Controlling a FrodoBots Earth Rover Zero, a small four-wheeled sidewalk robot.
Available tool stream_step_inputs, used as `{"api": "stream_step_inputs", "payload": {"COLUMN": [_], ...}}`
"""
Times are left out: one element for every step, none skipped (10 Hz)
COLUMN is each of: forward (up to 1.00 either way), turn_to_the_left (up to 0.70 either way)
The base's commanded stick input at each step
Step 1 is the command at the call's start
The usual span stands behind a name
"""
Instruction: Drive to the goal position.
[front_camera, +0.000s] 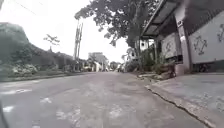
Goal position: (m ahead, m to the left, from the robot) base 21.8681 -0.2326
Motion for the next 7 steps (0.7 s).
{"api": "stream_step_inputs", "payload": {"forward": [1.0,1.0,1.0,1.0,1.0,1.0,1.0], "turn_to_the_left": [-0.39,-0.24,-0.09,0.0,-0.11,-0.4,-0.4]}}
